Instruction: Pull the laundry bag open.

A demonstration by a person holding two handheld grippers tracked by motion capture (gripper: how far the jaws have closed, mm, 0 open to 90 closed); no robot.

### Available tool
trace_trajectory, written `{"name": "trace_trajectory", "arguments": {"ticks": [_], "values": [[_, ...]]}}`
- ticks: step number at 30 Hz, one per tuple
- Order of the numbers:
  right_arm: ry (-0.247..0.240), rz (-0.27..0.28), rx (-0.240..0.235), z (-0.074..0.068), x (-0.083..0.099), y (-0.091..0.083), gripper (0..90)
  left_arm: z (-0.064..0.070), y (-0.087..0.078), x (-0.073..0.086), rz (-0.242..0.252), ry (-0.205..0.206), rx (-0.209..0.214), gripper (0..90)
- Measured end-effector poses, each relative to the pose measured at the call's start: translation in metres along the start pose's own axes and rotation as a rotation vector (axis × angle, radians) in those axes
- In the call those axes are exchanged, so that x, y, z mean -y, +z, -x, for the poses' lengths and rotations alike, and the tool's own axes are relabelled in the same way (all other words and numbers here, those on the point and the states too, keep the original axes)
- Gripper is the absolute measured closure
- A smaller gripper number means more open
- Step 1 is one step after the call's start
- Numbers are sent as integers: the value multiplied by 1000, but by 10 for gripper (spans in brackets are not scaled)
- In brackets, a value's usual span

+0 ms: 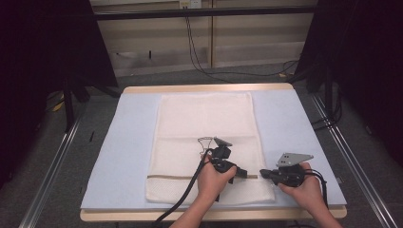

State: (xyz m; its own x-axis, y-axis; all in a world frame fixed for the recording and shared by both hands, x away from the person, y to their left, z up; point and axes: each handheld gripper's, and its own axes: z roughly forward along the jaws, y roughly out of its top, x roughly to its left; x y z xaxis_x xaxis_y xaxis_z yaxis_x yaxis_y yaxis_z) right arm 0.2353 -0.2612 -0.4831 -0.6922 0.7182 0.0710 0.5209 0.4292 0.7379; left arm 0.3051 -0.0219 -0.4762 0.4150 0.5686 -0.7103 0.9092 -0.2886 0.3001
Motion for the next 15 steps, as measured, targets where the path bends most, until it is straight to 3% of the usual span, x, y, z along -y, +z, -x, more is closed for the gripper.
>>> {"name": "trace_trajectory", "arguments": {"ticks": [5, 10, 15], "values": [[0, -1, 3, 0, 0, 0, 900, -2, -1, 0, -5, -6, 15, 873], [4, -1, 1, 0, 0, 0, 900, -2, -1, 0, -6, -8, 0, 873], [1, 0, 2, 0, 0, 0, 900, -6, -6, 1, -6, -21, 23, 873]]}}
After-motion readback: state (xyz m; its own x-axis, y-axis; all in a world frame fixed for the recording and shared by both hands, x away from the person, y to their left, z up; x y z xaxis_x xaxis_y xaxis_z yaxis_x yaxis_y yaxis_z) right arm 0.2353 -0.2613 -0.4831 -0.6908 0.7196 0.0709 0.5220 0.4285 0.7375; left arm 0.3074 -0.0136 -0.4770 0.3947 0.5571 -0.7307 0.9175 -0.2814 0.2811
